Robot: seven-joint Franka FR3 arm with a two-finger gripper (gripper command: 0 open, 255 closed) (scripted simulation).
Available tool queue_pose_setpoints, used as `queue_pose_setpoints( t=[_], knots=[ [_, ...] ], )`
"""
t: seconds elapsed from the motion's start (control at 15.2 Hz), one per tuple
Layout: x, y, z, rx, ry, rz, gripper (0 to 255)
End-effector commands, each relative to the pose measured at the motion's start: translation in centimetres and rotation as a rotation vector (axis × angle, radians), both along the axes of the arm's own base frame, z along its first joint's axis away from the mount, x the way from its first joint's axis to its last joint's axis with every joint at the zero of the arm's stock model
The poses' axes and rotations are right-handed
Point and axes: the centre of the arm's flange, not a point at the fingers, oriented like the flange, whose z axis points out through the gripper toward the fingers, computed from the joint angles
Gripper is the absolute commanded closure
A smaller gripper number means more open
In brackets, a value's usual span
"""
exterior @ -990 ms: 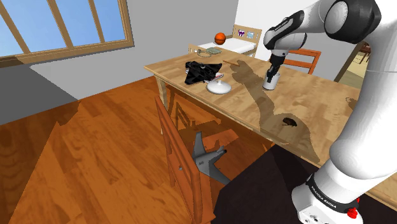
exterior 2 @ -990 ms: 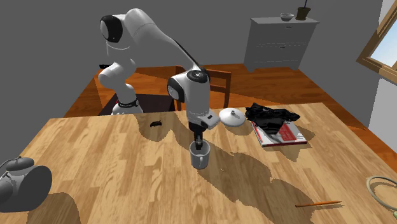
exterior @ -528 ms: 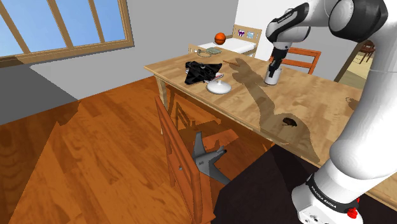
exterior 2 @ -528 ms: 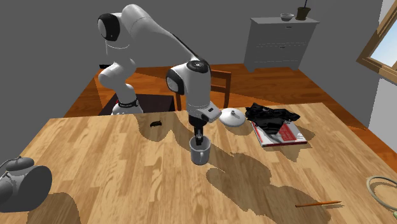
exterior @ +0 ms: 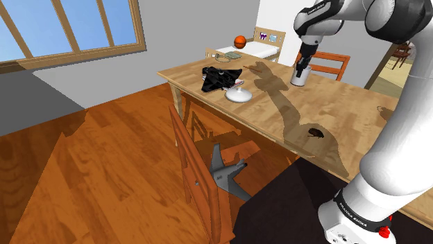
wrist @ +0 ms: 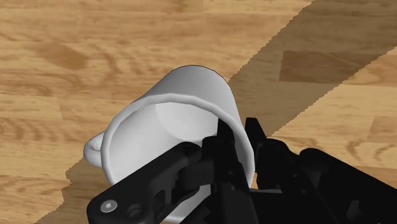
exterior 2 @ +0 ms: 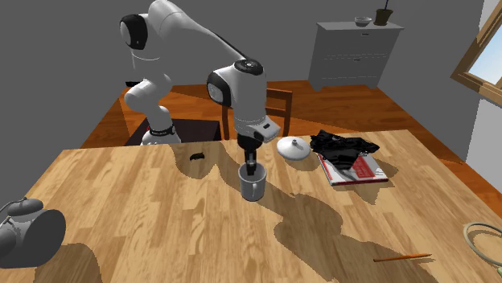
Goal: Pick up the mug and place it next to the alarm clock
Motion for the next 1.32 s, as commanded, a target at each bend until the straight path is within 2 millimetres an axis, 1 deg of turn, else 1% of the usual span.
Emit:
queue_pose_setpoints(
  t=[0.0, 1.25],
  knots=[
    [0.1, 0.0, 1.1, 0.000, 0.000, 0.000, 255],
    [0.1, 0.0, 11.1, 0.000, 0.000, 0.000, 255]
  ],
)
